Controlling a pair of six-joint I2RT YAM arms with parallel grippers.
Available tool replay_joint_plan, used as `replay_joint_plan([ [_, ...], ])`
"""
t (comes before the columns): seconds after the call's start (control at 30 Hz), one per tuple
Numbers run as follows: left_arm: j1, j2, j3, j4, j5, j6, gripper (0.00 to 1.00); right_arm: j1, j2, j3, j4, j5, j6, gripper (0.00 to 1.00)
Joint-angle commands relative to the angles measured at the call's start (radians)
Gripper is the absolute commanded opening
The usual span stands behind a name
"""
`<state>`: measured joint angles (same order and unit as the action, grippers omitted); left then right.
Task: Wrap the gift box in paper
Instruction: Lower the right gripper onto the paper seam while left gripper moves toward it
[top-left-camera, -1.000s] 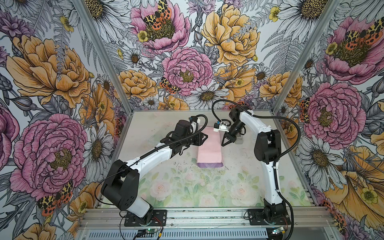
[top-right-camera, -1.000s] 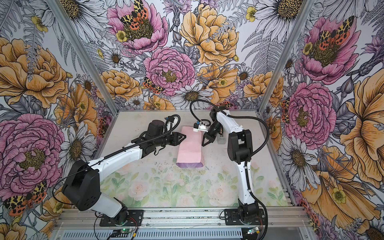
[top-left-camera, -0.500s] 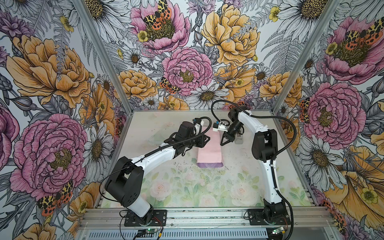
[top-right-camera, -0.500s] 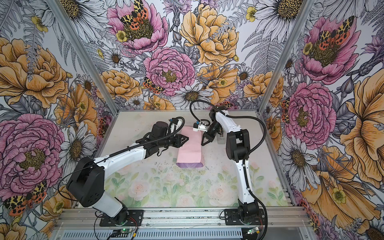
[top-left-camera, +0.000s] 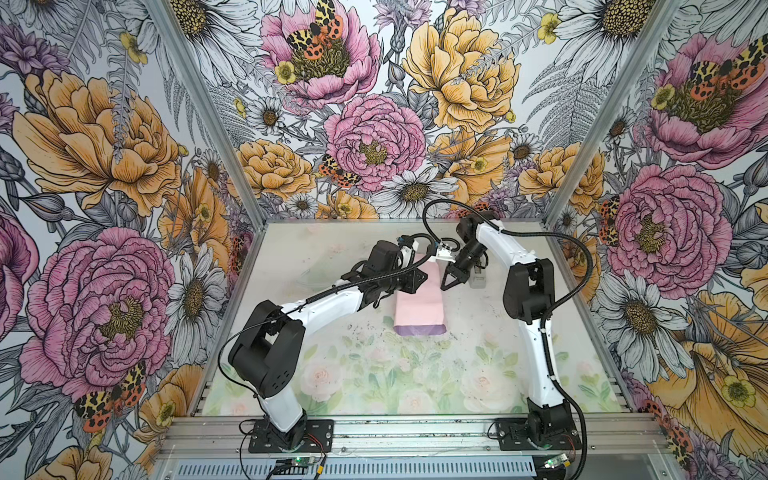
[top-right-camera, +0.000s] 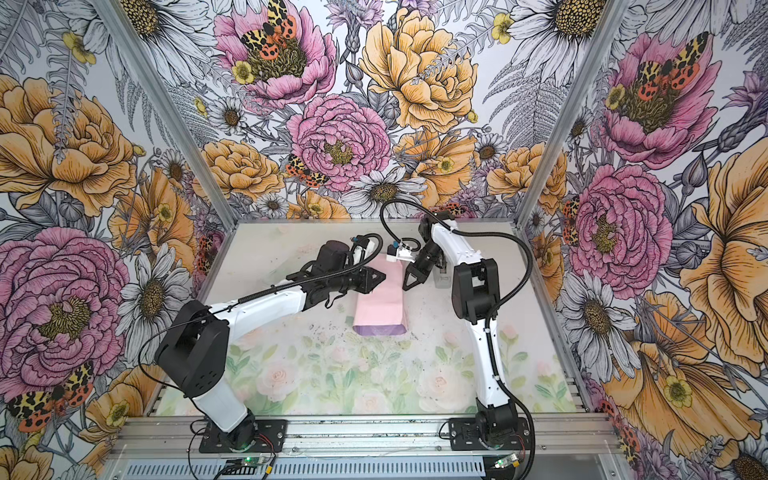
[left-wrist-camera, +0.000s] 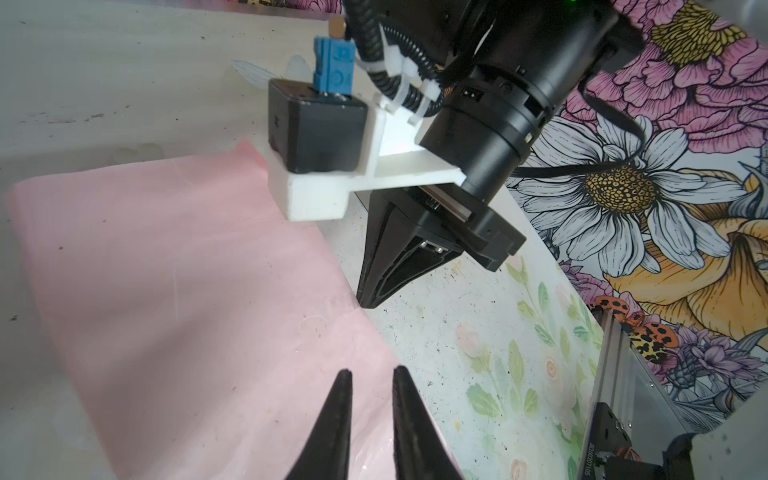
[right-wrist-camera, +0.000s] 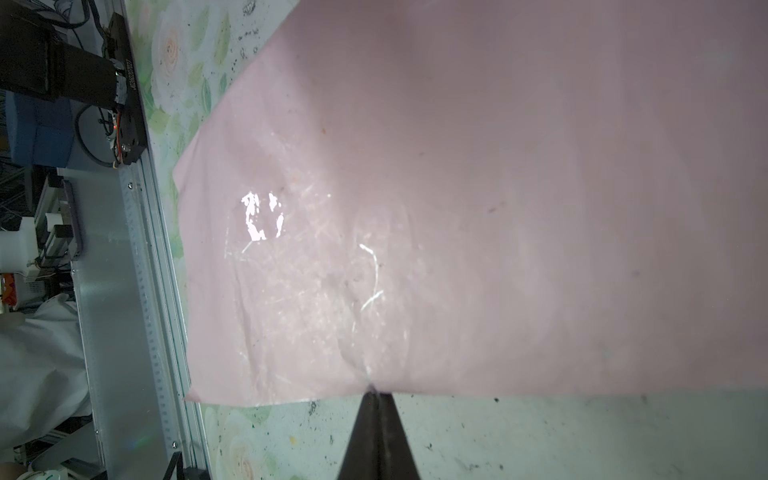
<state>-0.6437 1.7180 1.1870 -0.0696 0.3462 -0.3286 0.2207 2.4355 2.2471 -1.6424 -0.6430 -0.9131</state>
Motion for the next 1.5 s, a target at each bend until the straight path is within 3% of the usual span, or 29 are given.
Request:
replay_joint_plan([
  [0.0,-0.009,0.029,0.041,0.019,0.033,0.032,0.19,-0.01,0.02,0.031,-0.059,-0.014,0.005,0.0],
  [0.2,-0.02,0.09,0.091,0.016,0.055,0.037,0.15,-0.013,0.02,0.031,-0.059,-0.015,0.009,0.0],
  [0.9,-0.045,0.241,0.196,0.014,0.032,0.045,0.14,-0.02,0.026,0.032,-0.063,-0.02,0.011,0.0],
  [1.47,-0.047,0.307,0.225,0.018,-0.038,0.01,0.14,-0.016,0.031,0.031,-0.073,-0.024,0.01,0.0],
])
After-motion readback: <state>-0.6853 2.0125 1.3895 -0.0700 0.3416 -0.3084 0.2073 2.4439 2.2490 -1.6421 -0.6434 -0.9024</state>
